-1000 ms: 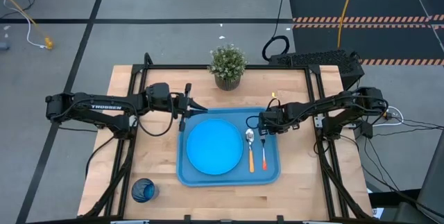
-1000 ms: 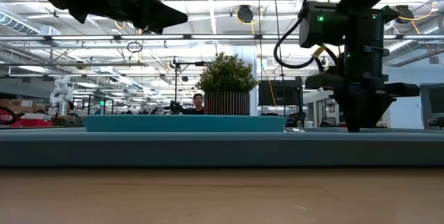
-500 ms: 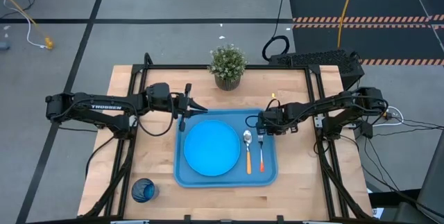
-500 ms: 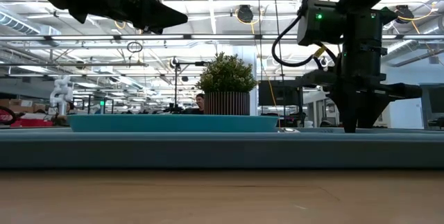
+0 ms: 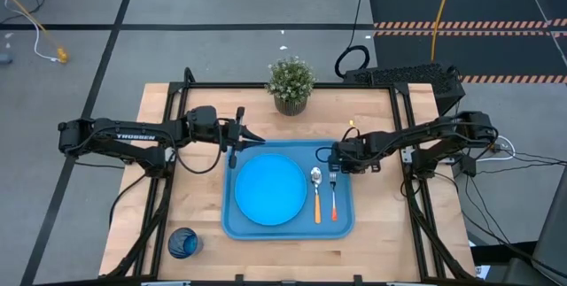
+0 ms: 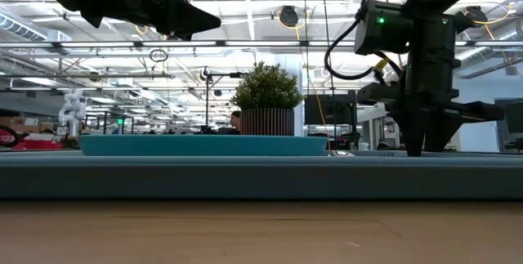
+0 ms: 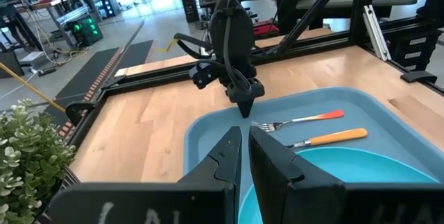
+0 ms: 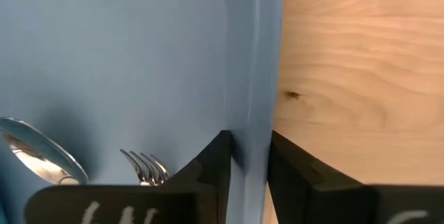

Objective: Pick and place plate/cup/fork/spoon on tray
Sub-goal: Move the blue tray to the center of the table

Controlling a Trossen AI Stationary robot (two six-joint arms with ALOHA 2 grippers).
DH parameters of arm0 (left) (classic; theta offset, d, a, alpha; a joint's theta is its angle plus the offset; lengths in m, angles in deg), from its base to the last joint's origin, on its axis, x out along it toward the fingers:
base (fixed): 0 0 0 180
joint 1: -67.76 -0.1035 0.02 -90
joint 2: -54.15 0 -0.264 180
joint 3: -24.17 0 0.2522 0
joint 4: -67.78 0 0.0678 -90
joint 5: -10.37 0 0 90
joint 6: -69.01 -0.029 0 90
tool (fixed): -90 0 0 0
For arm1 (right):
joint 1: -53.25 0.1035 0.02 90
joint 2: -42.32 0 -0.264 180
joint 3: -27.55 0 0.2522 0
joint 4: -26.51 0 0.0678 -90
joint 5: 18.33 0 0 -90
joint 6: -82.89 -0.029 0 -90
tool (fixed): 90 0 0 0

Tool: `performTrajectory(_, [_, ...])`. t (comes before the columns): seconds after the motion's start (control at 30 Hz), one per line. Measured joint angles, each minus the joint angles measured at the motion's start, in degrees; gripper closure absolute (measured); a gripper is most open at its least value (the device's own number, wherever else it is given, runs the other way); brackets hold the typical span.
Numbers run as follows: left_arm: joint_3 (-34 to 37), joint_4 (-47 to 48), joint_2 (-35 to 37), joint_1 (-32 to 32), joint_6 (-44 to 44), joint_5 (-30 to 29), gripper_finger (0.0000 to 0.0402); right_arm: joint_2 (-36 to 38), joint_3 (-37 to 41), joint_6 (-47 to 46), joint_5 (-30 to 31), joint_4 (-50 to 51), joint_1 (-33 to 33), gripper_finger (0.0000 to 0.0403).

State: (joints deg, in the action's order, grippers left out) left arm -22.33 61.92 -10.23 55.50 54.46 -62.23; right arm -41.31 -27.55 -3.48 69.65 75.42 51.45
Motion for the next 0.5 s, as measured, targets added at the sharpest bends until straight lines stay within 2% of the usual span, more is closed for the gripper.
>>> performTrajectory(0.5, [0.0, 0.1, 0.0, 0.0, 0.1, 0.0, 0.0371, -0.1, 1.2, -1.0, 1.8, -3.8, -0.5, 0.0346])
